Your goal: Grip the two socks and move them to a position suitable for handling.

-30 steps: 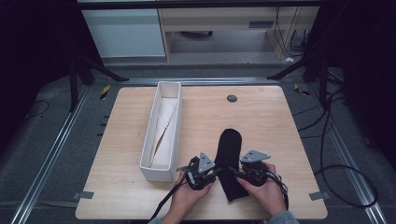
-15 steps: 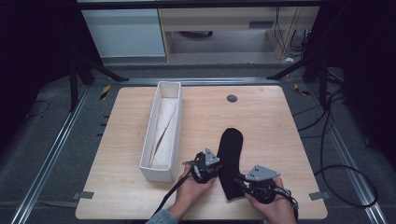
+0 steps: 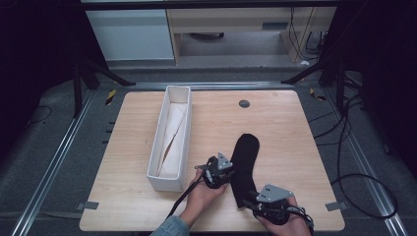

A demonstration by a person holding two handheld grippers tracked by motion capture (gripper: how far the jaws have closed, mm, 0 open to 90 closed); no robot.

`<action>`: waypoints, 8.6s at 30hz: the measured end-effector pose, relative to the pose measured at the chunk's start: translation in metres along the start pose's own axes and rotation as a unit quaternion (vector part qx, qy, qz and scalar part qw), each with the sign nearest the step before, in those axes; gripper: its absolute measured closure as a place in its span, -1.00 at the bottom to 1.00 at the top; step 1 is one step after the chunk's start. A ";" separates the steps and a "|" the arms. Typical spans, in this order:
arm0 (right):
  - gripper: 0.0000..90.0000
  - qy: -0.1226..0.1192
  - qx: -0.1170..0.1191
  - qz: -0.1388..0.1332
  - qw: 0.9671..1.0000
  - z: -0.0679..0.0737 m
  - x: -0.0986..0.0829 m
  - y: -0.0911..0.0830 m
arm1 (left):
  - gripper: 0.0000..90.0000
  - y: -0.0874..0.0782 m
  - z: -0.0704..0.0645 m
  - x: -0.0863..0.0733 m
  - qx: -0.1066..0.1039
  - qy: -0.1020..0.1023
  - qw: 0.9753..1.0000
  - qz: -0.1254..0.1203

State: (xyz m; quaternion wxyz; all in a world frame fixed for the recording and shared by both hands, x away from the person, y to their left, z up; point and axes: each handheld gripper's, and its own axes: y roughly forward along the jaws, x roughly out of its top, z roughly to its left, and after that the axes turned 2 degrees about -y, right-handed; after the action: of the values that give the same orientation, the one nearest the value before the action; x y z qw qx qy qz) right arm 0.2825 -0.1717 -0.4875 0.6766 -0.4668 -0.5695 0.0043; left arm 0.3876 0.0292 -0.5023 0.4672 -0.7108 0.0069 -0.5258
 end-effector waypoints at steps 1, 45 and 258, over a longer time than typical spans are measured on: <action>0.30 -0.002 0.002 0.002 1.000 0.001 -0.001 0.001 | 0.61 0.000 0.000 0.000 0.000 -0.001 1.000 -0.001; 0.65 -0.028 -0.008 0.033 0.999 -0.013 -0.001 0.025 | 0.62 0.004 0.006 0.005 -0.011 0.001 1.000 0.007; 0.62 0.034 -0.001 0.081 0.996 -0.084 0.078 0.040 | 0.72 -0.038 -0.013 -0.016 -0.058 -0.026 0.998 0.008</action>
State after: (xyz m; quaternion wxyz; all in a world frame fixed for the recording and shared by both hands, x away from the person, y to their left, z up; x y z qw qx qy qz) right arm 0.3965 -0.1601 -0.4461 0.6924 -0.5123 -0.5062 0.0427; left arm 0.3521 0.0501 -0.4879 0.4292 -0.7503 0.0313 -0.5019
